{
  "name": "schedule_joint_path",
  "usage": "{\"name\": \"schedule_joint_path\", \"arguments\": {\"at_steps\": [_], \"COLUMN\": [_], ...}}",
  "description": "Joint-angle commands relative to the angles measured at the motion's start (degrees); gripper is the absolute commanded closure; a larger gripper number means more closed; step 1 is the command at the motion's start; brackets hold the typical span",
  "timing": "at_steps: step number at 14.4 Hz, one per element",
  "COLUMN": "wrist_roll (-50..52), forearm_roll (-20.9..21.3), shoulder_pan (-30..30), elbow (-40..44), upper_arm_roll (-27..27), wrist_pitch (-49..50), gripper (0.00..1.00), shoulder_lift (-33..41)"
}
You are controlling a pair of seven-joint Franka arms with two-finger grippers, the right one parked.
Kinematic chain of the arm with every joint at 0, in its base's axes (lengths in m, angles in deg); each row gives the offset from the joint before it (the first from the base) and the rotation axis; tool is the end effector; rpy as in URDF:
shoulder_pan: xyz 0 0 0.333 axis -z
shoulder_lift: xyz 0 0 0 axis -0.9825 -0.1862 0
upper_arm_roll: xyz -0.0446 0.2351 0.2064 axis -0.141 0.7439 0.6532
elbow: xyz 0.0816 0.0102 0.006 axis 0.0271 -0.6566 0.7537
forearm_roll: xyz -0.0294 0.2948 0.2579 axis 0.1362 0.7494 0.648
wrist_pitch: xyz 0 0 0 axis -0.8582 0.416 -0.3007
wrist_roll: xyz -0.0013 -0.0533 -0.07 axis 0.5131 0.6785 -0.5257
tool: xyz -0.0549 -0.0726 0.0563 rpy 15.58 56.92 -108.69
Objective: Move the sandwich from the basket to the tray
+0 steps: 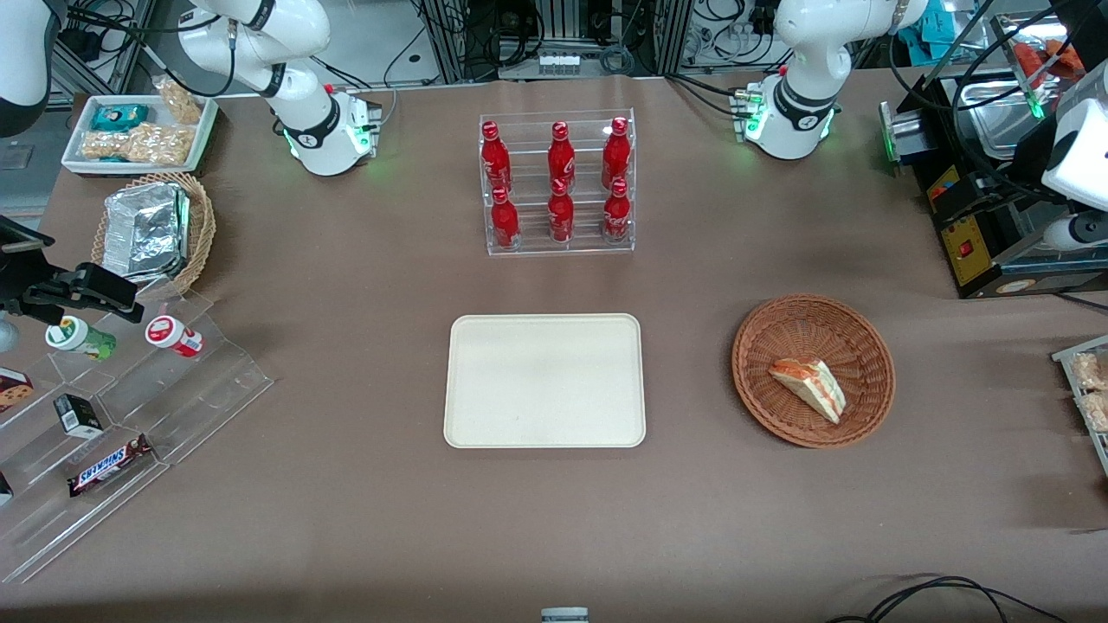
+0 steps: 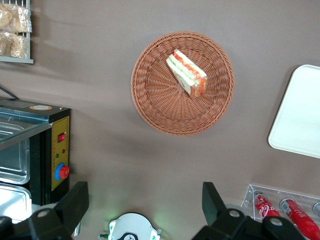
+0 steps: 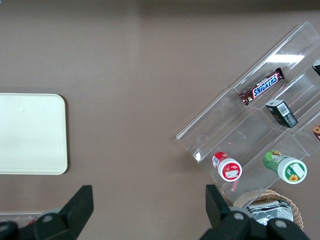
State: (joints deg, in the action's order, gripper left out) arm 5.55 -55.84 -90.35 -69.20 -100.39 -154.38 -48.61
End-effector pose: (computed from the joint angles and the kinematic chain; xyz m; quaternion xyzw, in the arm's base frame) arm 0.5276 -0.0397 0.6523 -0.9927 -0.1038 0.0507 0.0339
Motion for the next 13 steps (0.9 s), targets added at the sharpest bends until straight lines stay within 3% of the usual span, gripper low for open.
{"name": "schedule_joint_path", "arguments": {"at_steps": [1,13], "wrist_roll": [-0.8,-0.1], "forearm_roll": [0.2,0.4], "shoulder_pan": [-0.7,-0.8], "elbow": [-0.8,-0.9], "upper_arm_roll": [-0.7,-0.7], "wrist_pitch": [0.3,-0.4], "gripper": [0.0,0.0], "shoulder_lift": [1.5,0.0]}}
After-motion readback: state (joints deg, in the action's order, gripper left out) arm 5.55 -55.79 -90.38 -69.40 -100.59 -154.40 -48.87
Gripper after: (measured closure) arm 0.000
